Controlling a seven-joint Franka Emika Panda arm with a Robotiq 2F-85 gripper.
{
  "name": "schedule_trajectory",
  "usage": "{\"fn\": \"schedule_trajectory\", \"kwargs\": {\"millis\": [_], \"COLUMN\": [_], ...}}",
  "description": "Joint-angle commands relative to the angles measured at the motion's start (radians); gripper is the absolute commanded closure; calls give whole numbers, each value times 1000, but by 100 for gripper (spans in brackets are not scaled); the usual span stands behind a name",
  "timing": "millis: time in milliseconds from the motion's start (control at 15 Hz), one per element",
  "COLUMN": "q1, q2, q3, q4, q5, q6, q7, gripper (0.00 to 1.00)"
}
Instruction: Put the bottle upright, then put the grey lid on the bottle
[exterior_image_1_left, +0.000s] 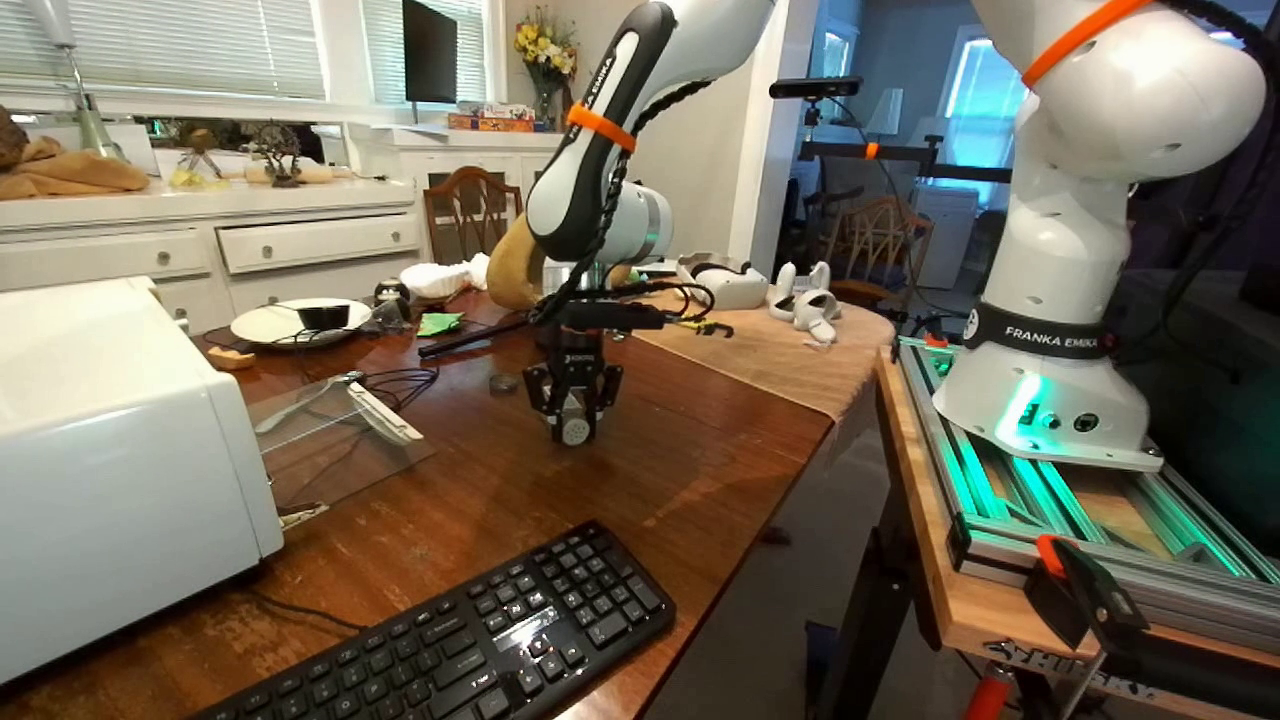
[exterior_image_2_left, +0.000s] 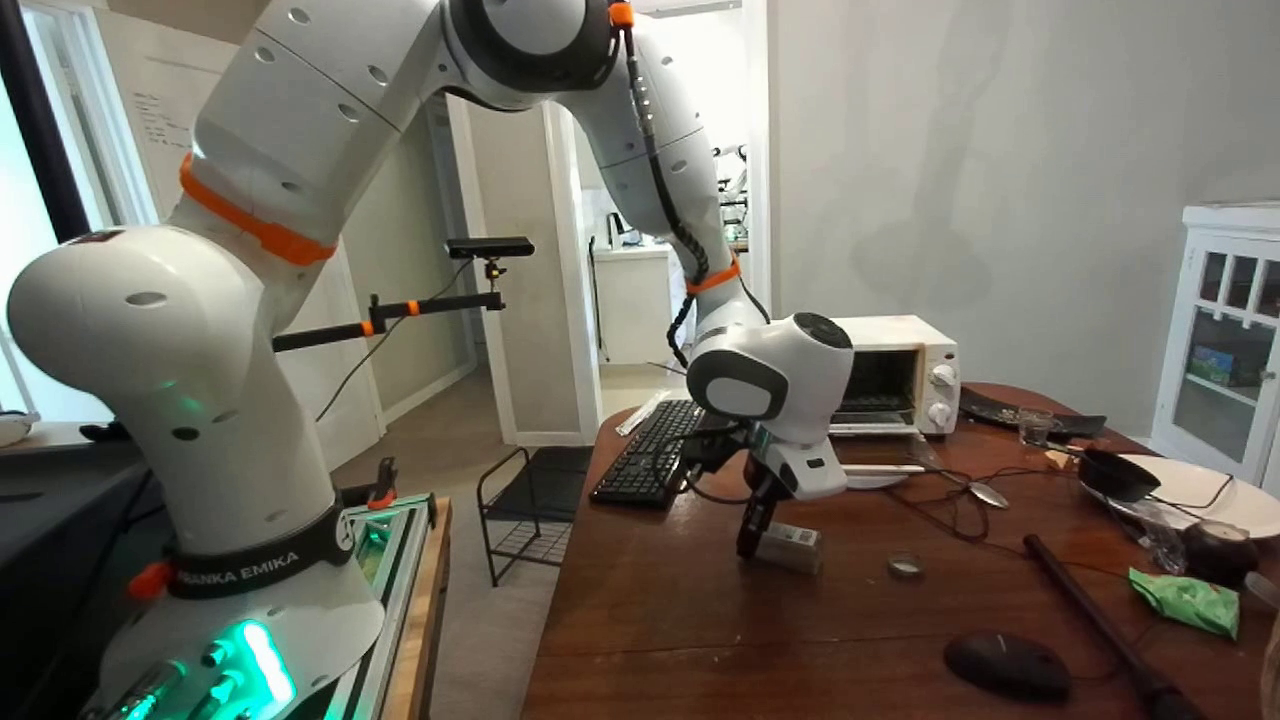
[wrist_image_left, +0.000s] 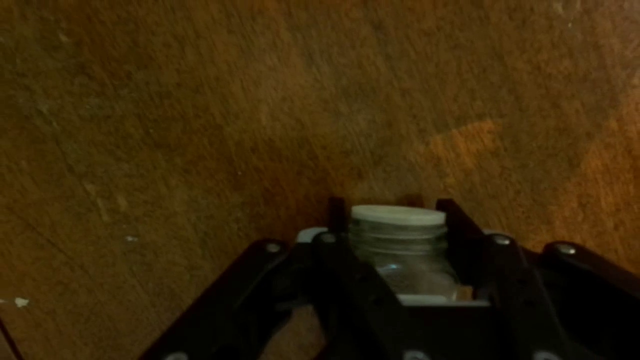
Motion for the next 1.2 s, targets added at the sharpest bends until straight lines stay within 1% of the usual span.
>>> {"fn": "schedule_trajectory", "kwargs": {"millis": [0,67,133,267,333,467,533,733,933,1133], "q1": [-109,-150,-184,-240,-289,-352,-340,-373,-372,-360], "q2": [-43,-48,-56,-64,-60,-37,-16,51,122,204], "q3": [71,92,95,87,96,88,43,3,-19,-23], "q4": [0,13,31,74,101,172,216,322,398,464], "q5": [28,49,59,94,93,106,138,195,258,310], "q6": [-143,-208,-276,-422,-493,-643,-728,-939,-1105,-1249], "q7": [-63,-101,-137,-195,-216,-254,-287,-333,-334,-312], "gripper": [77,77,77,77,77,77,77,77,77,77]}}
